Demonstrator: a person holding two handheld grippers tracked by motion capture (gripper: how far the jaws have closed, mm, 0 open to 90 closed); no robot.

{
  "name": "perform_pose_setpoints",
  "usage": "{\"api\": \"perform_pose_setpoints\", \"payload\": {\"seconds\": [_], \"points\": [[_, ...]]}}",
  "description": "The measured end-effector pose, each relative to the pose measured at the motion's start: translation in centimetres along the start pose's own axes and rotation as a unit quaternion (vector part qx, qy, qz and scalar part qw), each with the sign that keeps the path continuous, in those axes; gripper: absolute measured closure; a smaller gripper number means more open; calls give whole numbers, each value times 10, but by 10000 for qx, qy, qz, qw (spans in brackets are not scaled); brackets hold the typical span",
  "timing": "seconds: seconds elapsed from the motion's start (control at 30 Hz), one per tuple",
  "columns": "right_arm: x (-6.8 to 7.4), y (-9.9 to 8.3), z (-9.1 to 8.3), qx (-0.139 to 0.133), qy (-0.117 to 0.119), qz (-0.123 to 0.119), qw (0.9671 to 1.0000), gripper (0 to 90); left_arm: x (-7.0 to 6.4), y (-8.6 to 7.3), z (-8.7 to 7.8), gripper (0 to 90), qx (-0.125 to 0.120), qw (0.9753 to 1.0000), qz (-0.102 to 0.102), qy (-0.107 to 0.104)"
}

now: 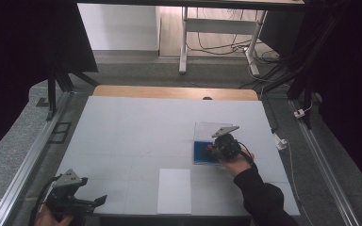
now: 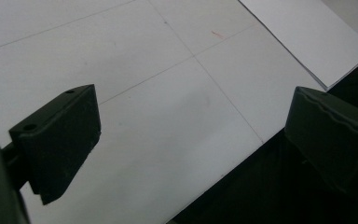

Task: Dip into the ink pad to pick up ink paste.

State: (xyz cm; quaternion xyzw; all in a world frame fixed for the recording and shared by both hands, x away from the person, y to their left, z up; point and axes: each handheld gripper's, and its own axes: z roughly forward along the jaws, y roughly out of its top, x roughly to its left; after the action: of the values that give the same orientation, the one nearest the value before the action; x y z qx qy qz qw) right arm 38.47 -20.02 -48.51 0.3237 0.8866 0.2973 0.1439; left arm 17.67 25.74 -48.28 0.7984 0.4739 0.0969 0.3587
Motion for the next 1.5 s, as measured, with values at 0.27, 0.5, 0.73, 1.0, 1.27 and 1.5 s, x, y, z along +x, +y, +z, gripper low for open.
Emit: {"api": "perform_pose_setpoints", "payload": {"seconds": [0.27, 0.5, 0.73, 1.0, 1.27, 1.5], "points": [[0, 4, -11, -284, 99, 107, 9995, 801, 0, 0, 0, 41, -3, 10000, -15, 1], [-5, 5, -20, -433, 129, 249, 9987, 801, 0, 0, 0, 41, -10, 10000, -14, -9], [-13, 2, -25, -478, 102, 357, 9982, 801, 1, 0, -1, 40, -23, 10000, -17, -23], [-14, 0, -20, -367, 77, 226, 9990, 801, 1, -1, -1, 40, -40, 10000, -19, -46], [-15, -3, -11, -190, -17, 151, 9997, 800, 1, -1, -1, 39, -50, 10000, -16, -53], [-15, -5, -3, -7, -58, 78, 10000, 801, 1, -1, -1, 39, -53, 10000, -5, -53]]}}
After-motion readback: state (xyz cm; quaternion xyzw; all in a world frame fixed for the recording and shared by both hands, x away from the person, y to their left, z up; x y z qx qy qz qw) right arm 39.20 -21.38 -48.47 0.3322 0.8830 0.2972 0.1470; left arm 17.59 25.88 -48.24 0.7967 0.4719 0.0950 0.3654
